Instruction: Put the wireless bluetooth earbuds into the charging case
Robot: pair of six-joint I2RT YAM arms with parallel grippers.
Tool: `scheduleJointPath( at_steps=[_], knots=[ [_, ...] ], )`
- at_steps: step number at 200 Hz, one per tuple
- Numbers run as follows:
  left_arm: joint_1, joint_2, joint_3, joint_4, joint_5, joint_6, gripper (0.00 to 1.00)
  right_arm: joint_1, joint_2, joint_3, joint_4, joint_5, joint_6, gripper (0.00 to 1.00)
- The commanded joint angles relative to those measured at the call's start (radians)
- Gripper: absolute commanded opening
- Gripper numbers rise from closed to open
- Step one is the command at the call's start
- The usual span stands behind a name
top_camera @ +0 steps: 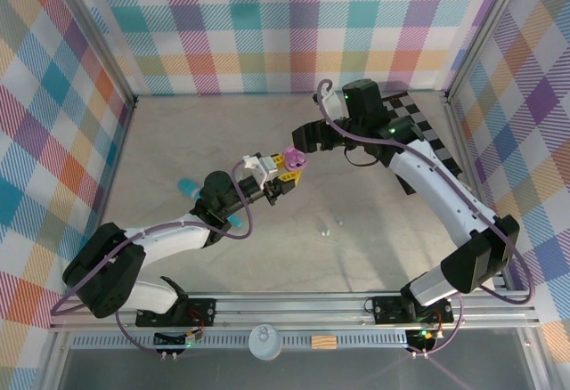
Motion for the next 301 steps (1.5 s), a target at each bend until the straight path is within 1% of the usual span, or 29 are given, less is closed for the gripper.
scheduleJointPath(
  at_steps=[1, 26, 40, 52, 61, 68, 79, 93, 105, 119, 132, 163, 181, 196, 212, 221, 264, 277, 284, 293, 301],
  knots=[
    [-0.001, -0.029, 0.009, 0.029, -0.025, -0.007, 0.16, 0.001, -0.032, -0.027, -0.032, -0.028, -0.02, 0.74],
    [-0.001, -0.024, 0.015, 0.032, -0.049, -0.025, 0.16, 0.0, -0.104, -0.108, 0.006, -0.023, -0.013, 0.78],
    [-0.001, -0.019, 0.018, 0.041, -0.046, -0.031, 0.16, -0.009, -0.145, -0.147, 0.041, -0.026, 0.024, 0.79],
    [-0.001, -0.015, 0.019, 0.053, -0.04, -0.04, 0.16, -0.03, -0.171, -0.174, 0.077, -0.081, 0.073, 0.79],
    [-0.001, -0.01, 0.021, 0.064, -0.037, -0.046, 0.16, -0.052, -0.185, -0.2, 0.117, -0.148, 0.116, 0.79],
    [0.001, -0.007, 0.022, 0.075, -0.036, -0.052, 0.16, -0.073, -0.19, -0.221, 0.151, -0.205, 0.169, 0.79],
    [0.0, -0.006, 0.022, 0.092, -0.038, -0.062, 0.16, -0.11, -0.188, -0.262, 0.228, -0.331, 0.269, 0.79],
    [0.0, -0.006, 0.024, 0.107, -0.048, -0.076, 0.16, -0.142, -0.176, -0.336, 0.381, -0.476, 0.475, 0.78],
    [-0.001, -0.005, 0.024, 0.12, -0.046, -0.084, 0.16, -0.147, -0.155, -0.396, 0.541, -0.582, 0.641, 0.77],
    [-0.002, -0.003, 0.026, 0.127, -0.047, -0.087, 0.16, -0.148, -0.128, -0.46, 0.722, -0.656, 0.789, 0.76],
    [-0.002, 0.002, 0.029, 0.129, -0.05, -0.084, 0.16, -0.148, -0.104, -0.492, 0.841, -0.692, 0.889, 0.75],
    [-0.002, 0.016, 0.042, 0.137, -0.057, -0.085, 0.16, -0.146, -0.049, -0.548, 1.114, -0.73, 1.113, 0.7],
    [-0.002, 0.025, 0.048, 0.138, -0.056, -0.083, 0.16, -0.144, -0.027, -0.56, 1.16, -0.732, 1.152, 0.65],
    [-0.002, 0.031, 0.045, 0.145, -0.063, -0.084, 0.16, -0.143, -0.009, -0.578, 1.222, -0.727, 1.21, 0.58],
    [-0.002, 0.032, 0.038, 0.149, -0.082, -0.084, 0.16, -0.138, 0.011, -0.592, 1.316, -0.736, 1.27, 0.56],
    [-0.002, 0.036, 0.037, 0.149, -0.093, -0.083, 0.16, -0.136, 0.013, -0.595, 1.332, -0.736, 1.284, 0.54],
    [-0.002, 0.052, 0.046, 0.146, -0.091, -0.082, 0.16, -0.132, 0.013, -0.603, 1.325, -0.724, 1.278, 0.34],
    [-0.002, 0.051, 0.046, 0.146, -0.089, -0.082, 0.16, -0.132, 0.013, -0.605, 1.316, -0.716, 1.275, 0.25],
    [-0.002, 0.049, 0.044, 0.146, -0.091, -0.08, 0.17, -0.132, 0.016, -0.606, 1.312, -0.713, 1.274, 0.23],
    [-0.002, 0.047, 0.041, 0.146, -0.094, -0.077, 0.19, -0.132, 0.018, -0.607, 1.306, -0.705, 1.273, 0.22],
    [-0.002, 0.043, 0.037, 0.145, -0.095, -0.076, 0.27, -0.132, 0.02, -0.609, 1.305, -0.699, 1.269, 0.22]
  ],
)
